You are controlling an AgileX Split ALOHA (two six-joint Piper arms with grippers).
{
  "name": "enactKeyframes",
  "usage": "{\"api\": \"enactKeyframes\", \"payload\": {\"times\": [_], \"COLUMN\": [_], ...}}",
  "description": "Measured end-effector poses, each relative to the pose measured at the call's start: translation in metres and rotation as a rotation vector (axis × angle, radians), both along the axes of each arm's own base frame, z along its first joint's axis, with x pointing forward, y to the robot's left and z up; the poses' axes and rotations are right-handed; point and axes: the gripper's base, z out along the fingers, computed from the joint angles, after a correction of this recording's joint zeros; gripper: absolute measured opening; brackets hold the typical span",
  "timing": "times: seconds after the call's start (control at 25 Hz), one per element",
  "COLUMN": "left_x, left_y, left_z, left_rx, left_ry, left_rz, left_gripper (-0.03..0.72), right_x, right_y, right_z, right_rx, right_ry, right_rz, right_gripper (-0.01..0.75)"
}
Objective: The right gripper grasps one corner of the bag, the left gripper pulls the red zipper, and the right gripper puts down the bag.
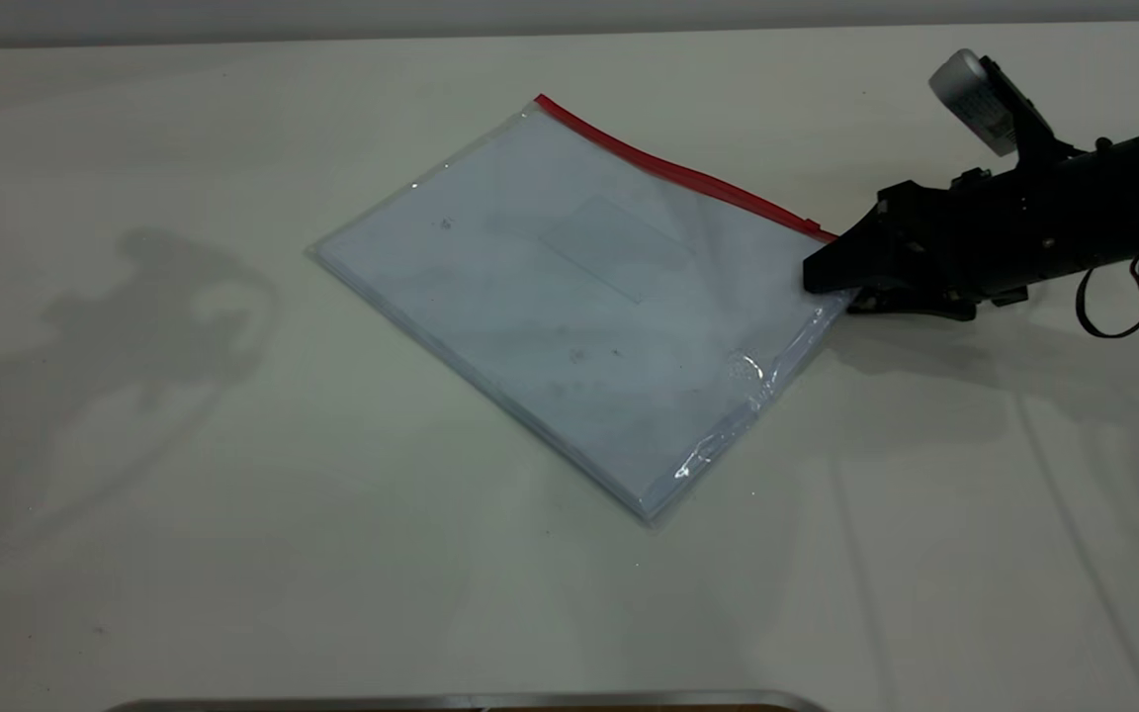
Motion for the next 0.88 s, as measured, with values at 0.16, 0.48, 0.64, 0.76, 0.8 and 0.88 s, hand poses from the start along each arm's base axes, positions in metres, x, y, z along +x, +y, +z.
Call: {"api": "enactKeyframes", "payload": {"times": [0.16, 0.48, 0.64, 0.76, 0.8, 0.88], "left_x": [0.001, 0.006, 0.013, 0.020, 0.022, 0.025], "left_y": [-0.001, -0.031, -0.063, -0.085, -0.090, -0.103], "left_z": [0.000, -0.004, -0.009, -0.015, -0.017, -0.025], "left_rx": [0.005, 0.070, 0.098, 0.110, 0.115, 0.129], "left_ry": [-0.013, -0.089, -0.123, -0.139, -0.142, -0.146], "left_rz": [-0.010, -0.242, -0.400, -0.492, -0.520, -0.595], "left_gripper": [0.581, 0.581, 0.581, 0.581, 0.581, 0.581], "right_x": [0.000, 0.021, 0.040, 0.051, 0.055, 0.059], "right_y": [0.004, 0.020, 0.036, 0.050, 0.054, 0.065], "right_z": [0.002, 0.023, 0.052, 0.076, 0.084, 0.096], "right_rx": [0.021, 0.064, -0.007, -0.059, -0.078, -0.105], "right_ry": [-0.028, -0.192, -0.300, -0.364, -0.382, -0.418], "right_rz": [0.034, 0.302, 0.517, 0.647, 0.685, 0.763], "right_gripper": [0.295, 0.033, 0.033, 0.033, 0.033, 0.033]}}
